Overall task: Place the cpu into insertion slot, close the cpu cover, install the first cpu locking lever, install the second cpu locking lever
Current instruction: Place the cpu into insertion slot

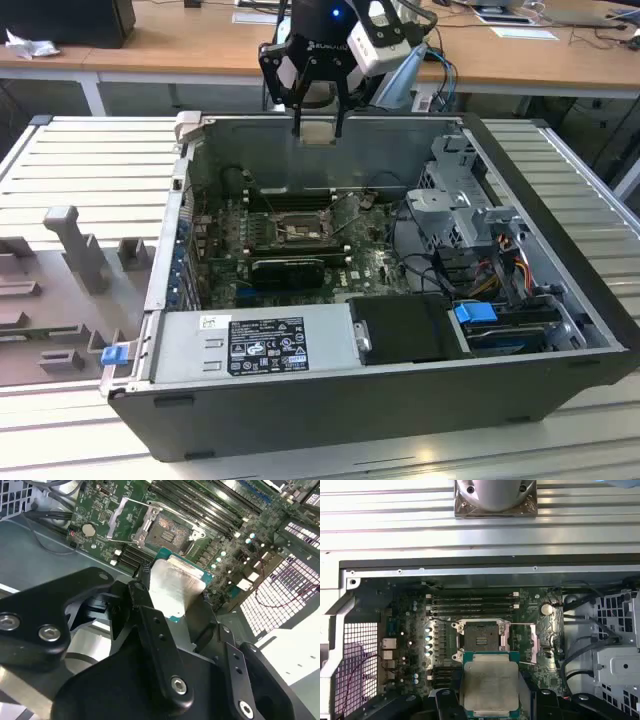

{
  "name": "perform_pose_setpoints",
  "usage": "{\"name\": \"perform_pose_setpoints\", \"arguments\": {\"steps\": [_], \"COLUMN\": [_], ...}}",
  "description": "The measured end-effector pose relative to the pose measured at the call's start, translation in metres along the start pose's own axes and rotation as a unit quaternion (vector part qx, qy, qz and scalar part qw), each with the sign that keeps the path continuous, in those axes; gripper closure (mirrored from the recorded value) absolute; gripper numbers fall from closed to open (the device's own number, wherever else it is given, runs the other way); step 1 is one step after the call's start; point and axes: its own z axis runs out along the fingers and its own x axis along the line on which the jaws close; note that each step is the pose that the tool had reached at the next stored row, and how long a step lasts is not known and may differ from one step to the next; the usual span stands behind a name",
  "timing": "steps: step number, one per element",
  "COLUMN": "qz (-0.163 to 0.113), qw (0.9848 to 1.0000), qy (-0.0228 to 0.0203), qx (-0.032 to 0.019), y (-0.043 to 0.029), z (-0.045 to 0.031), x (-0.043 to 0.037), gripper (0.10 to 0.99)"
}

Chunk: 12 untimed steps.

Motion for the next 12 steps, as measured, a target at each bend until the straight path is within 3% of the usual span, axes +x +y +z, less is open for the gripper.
{"name": "perform_pose_setpoints", "arguments": {"steps": [2, 6, 8, 10, 12], "qz": [0.004, 0.044, 0.078, 0.095, 0.121], "qw": [1.0000, 0.9990, 0.9969, 0.9954, 0.9926], "qy": [-0.0004, -0.0039, -0.0070, -0.0085, -0.0109], "qx": [-0.0001, -0.0008, -0.0015, -0.0018, -0.0021], "y": [0.0000, 0.0000, 0.0000, -0.0001, -0.0001], "z": [0.0000, 0.0002, 0.0005, 0.0006, 0.0011], "x": [0.0001, 0.0001, 0.0001, 0.0001, 0.0001], "gripper": [0.557, 0.557, 0.557, 0.557, 0.557]}}
